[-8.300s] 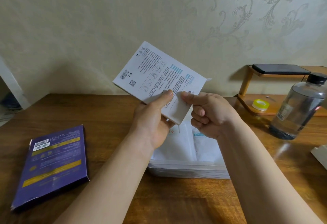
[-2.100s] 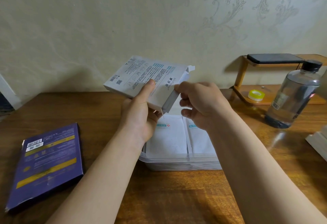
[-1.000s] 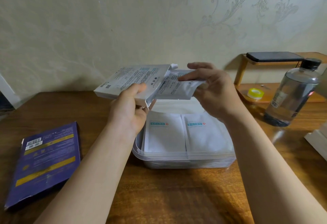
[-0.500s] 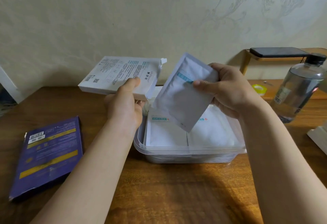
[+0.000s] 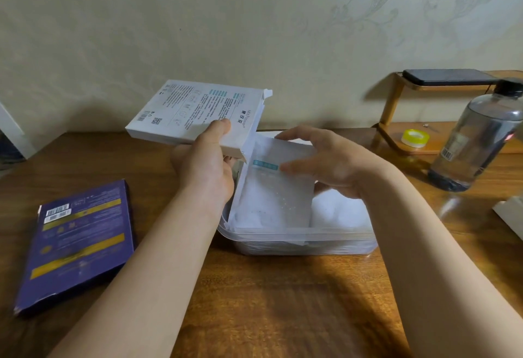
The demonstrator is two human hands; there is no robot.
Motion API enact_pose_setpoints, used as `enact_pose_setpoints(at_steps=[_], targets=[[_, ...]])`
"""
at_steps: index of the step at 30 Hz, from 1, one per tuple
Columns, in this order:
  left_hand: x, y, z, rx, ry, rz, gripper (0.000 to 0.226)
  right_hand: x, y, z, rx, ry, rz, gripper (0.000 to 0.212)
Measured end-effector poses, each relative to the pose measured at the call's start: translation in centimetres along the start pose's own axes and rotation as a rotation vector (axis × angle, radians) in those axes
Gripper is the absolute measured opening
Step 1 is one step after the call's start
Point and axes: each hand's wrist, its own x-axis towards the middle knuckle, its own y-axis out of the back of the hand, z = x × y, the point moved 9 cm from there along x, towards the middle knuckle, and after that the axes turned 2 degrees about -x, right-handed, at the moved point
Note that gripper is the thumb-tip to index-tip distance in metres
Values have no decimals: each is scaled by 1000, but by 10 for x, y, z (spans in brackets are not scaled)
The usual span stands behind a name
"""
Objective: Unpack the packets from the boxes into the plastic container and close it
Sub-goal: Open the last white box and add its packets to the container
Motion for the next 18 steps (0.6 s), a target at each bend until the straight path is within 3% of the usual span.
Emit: enact_pose_setpoints(at_steps=[5, 11, 18], targets=[[0, 0, 0, 4, -6, -13, 30, -1, 5, -3, -190, -3, 99, 71], [0, -1, 0, -1, -18, -25, 31, 2, 7, -8, -352, 14, 195, 34], [0, -1, -1, -6, -18, -28, 33, -2, -8, -9, -534, -7, 102, 40]])
